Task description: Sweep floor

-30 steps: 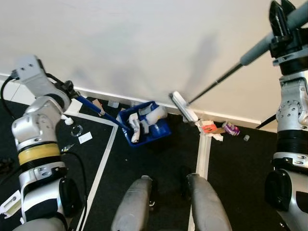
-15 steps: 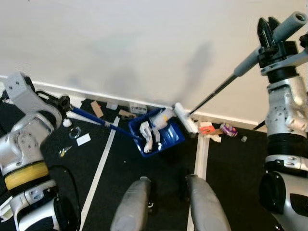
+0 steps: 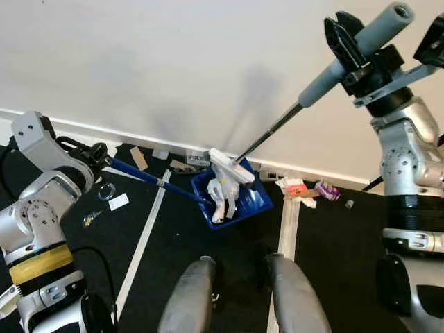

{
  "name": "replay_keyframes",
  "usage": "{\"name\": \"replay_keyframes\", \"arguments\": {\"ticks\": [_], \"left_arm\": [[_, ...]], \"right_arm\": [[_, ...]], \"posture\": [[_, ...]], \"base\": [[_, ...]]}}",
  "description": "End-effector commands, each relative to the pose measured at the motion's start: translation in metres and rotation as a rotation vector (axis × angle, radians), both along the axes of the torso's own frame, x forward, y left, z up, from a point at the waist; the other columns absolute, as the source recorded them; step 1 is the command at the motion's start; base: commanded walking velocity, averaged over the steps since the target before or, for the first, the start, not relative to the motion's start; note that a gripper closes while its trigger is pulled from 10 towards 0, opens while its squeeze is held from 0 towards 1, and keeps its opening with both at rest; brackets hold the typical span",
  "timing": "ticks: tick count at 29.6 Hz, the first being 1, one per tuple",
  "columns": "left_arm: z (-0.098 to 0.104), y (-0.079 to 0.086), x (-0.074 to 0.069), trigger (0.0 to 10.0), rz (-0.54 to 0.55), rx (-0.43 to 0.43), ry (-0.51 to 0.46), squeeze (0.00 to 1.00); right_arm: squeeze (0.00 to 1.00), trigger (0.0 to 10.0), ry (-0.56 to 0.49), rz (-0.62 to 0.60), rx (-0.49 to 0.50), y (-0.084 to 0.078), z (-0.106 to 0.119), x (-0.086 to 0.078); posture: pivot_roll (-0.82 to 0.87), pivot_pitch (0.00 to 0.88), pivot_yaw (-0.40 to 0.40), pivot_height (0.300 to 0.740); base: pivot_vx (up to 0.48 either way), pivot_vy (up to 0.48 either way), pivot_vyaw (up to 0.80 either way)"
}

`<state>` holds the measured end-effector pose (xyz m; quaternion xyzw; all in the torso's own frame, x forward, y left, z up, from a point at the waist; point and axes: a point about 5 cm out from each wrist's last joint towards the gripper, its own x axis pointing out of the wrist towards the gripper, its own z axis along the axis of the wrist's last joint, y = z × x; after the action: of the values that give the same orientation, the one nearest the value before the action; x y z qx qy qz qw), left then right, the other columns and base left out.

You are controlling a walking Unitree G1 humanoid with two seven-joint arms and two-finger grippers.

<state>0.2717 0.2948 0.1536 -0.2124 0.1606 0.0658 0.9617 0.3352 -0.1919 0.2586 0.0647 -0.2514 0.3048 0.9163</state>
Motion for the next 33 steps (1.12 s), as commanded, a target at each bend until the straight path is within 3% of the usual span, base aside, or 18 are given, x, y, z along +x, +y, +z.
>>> {"name": "replay_keyframes", "arguments": {"ticks": [1,5,7,10,14,19,23,25,28,33], "left_arm": [[0.013,0.009,-0.005,10.0,-0.01,0.024,-0.091,0.0],[0.011,0.015,-0.01,10.0,0.005,0.079,-0.104,0.0],[0.001,0.025,-0.019,10.0,0.058,0.141,-0.085,0.0],[-0.008,0.033,-0.023,10.0,0.131,0.129,-0.059,0.0],[-0.015,0.036,-0.025,10.0,0.15,0.122,-0.048,0.0],[-0.02,0.039,-0.029,10.0,0.176,0.07,-0.071,0.0],[-0.019,0.042,-0.03,10.0,0.197,0.058,-0.08,0.0],[-0.013,0.04,-0.031,10.0,0.185,0.039,-0.089,0.0],[-0.01,0.038,-0.03,10.0,0.174,0.036,-0.095,0.0],[0.007,0.024,-0.028,10.0,0.126,0.07,-0.167,0.0]], "right_arm": [[0.0,10.0,-0.046,-0.042,0.001,-0.017,0.013,-0.004],[0.0,10.0,-0.035,-0.048,-0.027,-0.028,0.015,-0.008],[0.0,10.0,-0.02,-0.093,-0.049,-0.044,0.012,-0.012],[0.0,10.0,-0.006,-0.126,-0.009,-0.055,0.011,-0.013],[0.0,10.0,0.008,-0.152,0.006,-0.061,0.007,-0.013],[0.0,10.0,0.095,-0.237,0.043,-0.073,-0.015,-0.007],[0.0,10.0,0.149,-0.284,0.065,-0.07,-0.027,-0.003],[0.0,10.0,0.257,-0.34,0.082,-0.054,-0.047,0.005],[0.0,10.0,0.289,-0.358,0.079,-0.048,-0.052,0.008],[0.0,10.0,0.39,-0.451,-0.058,-0.036,-0.069,0.016]], "posture": [[0.04,0.098,-0.022,0.74],[0.04,0.097,-0.025,0.74],[0.04,0.097,-0.025,0.74],[0.04,0.099,-0.029,0.74],[0.04,0.099,-0.029,0.74],[0.04,0.096,-0.033,0.74],[0.04,0.095,-0.036,0.74],[0.05,0.091,-0.04,0.74],[0.05,0.091,-0.04,0.74],[0.06,0.086,-0.045,0.74]], "base": [[0.0,0.0,0.0],[0.0,0.0,0.0],[0.0,0.0,0.0],[0.0,0.0,0.0],[0.0,0.0,0.0],[0.0,0.0,0.0],[0.0,0.0,0.0],[0.0,0.0,0.0],[0.0,0.0,0.0],[0.0,0.0,0.0]]}}
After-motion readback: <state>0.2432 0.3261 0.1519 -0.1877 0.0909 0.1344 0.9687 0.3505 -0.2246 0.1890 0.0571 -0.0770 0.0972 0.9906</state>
